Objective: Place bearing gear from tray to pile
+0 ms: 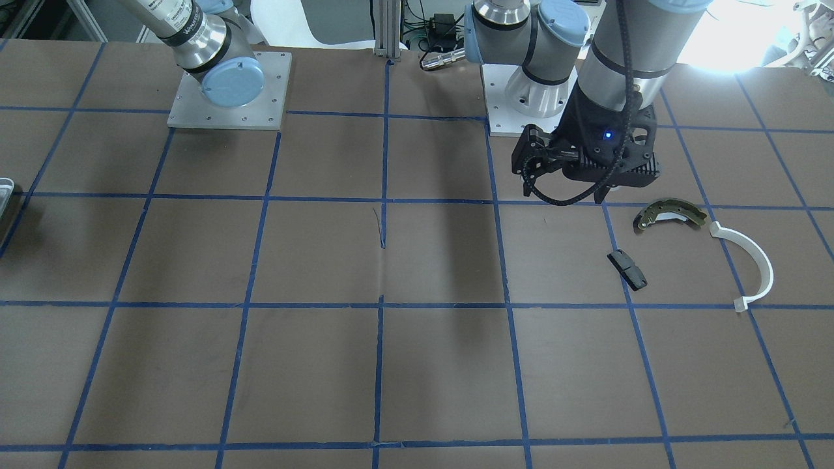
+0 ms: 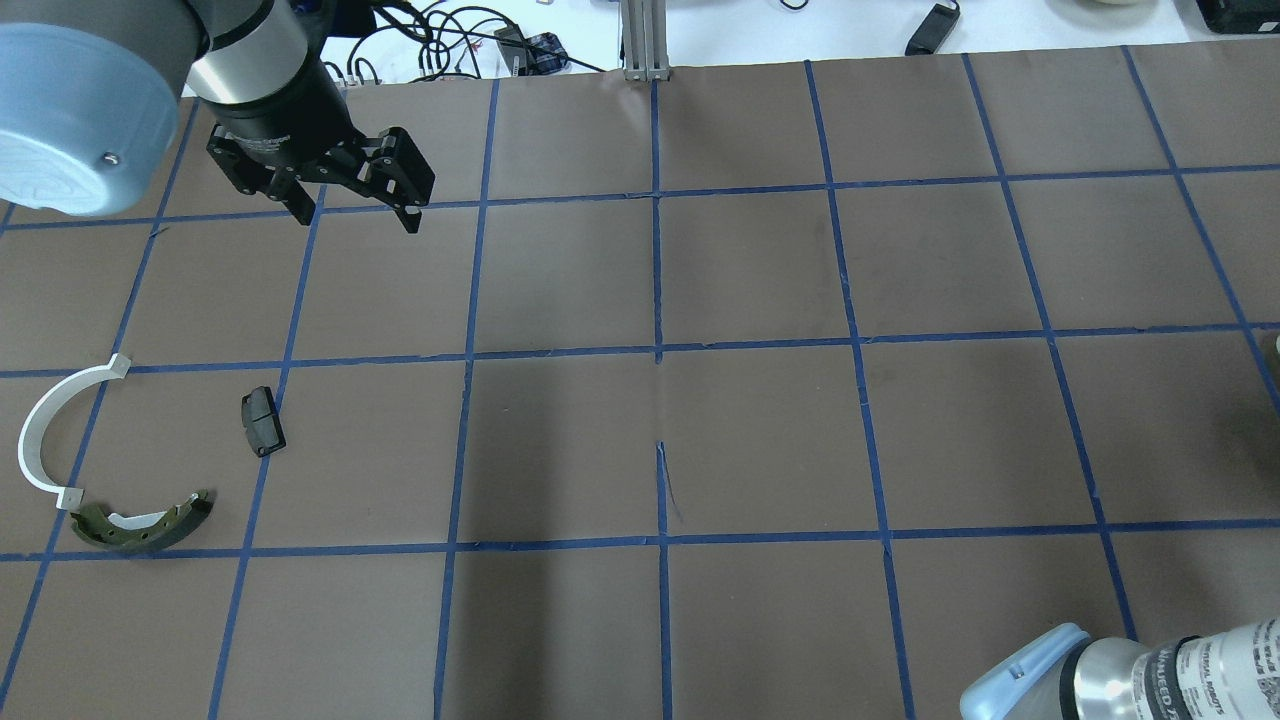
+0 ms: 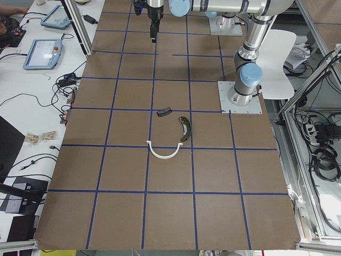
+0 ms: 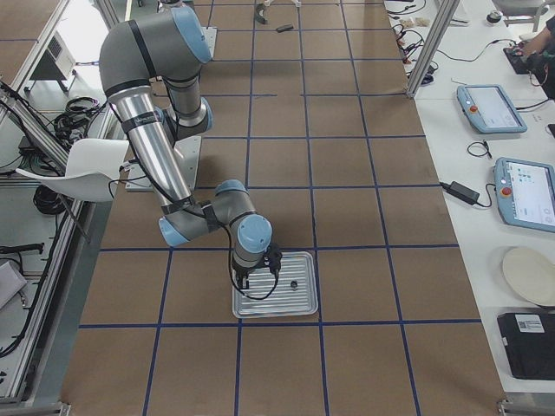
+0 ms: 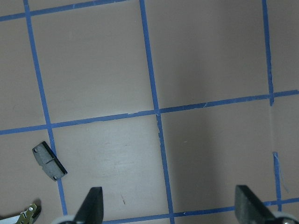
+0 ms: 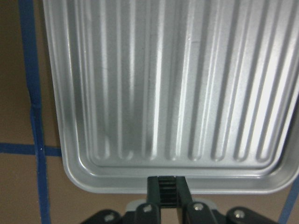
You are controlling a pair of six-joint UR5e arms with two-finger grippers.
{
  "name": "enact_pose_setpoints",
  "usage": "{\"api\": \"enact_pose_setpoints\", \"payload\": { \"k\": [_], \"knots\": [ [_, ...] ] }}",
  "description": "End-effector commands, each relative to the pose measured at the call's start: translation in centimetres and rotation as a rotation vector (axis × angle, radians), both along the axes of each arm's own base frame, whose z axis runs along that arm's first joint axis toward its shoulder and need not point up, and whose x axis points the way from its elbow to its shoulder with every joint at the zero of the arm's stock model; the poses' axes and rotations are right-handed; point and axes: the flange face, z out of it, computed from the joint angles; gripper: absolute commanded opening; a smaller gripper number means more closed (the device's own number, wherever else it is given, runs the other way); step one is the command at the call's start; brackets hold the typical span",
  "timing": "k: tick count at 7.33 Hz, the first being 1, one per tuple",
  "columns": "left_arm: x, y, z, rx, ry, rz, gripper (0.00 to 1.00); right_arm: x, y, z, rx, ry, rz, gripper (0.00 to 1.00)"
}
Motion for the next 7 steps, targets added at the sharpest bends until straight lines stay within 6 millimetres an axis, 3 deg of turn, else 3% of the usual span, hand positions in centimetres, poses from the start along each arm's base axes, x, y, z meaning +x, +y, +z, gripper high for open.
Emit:
{"api": "enact_pose_setpoints", "payload": {
  "k": [1,2,3,5,7],
  "knots": [
    [0.0,0.0,-0.1,0.002,0.0,0.001,1.0,5.2,-2.4,7.9,-0.032,0.034,0.073,0.02],
    [0.0,0.0,0.0,-0.001,0.0,0.0,1.0,10.2,-3.3,12.8,-0.046,0.051,0.056,0.03],
    [0.0,0.0,0.0,-0.001,0.0,0.001,1.0,15.4,-4.1,15.9,-0.049,0.054,0.012,0.05],
    [-0.1,0.0,0.0,0.001,0.0,-0.002,1.0,26.3,-5.4,19.4,-0.035,0.051,-0.067,0.07],
    [0.0,0.0,-0.1,0.004,0.0,0.0,1.0,37.9,-7.3,20.6,-0.053,0.088,-0.165,0.08]
  ]
}}
